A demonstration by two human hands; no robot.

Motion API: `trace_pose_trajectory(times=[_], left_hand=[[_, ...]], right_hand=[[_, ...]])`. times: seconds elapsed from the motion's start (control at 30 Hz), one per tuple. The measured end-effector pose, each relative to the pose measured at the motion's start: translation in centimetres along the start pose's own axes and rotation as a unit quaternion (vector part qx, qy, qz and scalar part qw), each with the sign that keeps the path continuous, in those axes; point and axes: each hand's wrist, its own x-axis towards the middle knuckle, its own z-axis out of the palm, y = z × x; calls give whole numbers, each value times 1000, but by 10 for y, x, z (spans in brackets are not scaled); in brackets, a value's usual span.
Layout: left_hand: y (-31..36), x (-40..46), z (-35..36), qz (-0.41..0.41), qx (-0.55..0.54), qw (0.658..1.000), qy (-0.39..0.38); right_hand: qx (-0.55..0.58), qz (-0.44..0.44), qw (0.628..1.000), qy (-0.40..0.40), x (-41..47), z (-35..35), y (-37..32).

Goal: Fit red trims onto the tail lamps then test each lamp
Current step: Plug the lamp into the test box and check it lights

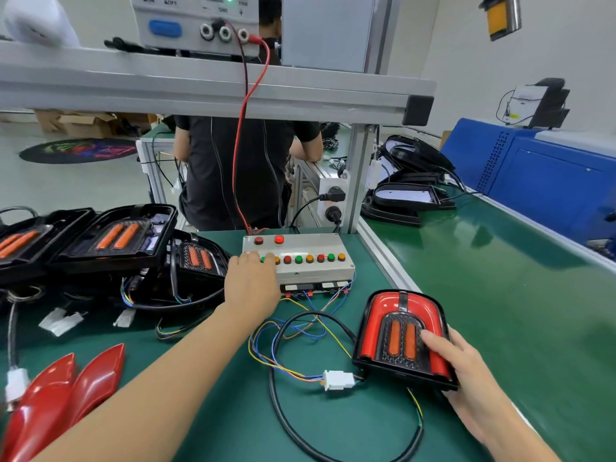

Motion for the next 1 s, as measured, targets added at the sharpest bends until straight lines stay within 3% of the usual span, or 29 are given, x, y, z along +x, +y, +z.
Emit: trace_pose_trajectory(times=[0.1, 0.27, 0.43, 0.7, 1.0], left_hand=[[-8, -3, 4, -13, -34, 999, 25], [-37, -9, 4, -109, -45, 983, 141], [-37, -14, 9, -61, -6, 992, 113], [-36, -8, 13, -21, 25, 990, 136], [-29, -3, 6, -71, -17, 993, 90]], right_hand=[[8, 1, 1000, -6, 0, -3, 2], [17, -3, 1000, -7, 2, -2, 4], [26, -9, 1000, -3, 0, 4, 5], [46, -29, 999, -4, -10, 10, 3], [37, -19, 999, 21, -9, 5, 4]])
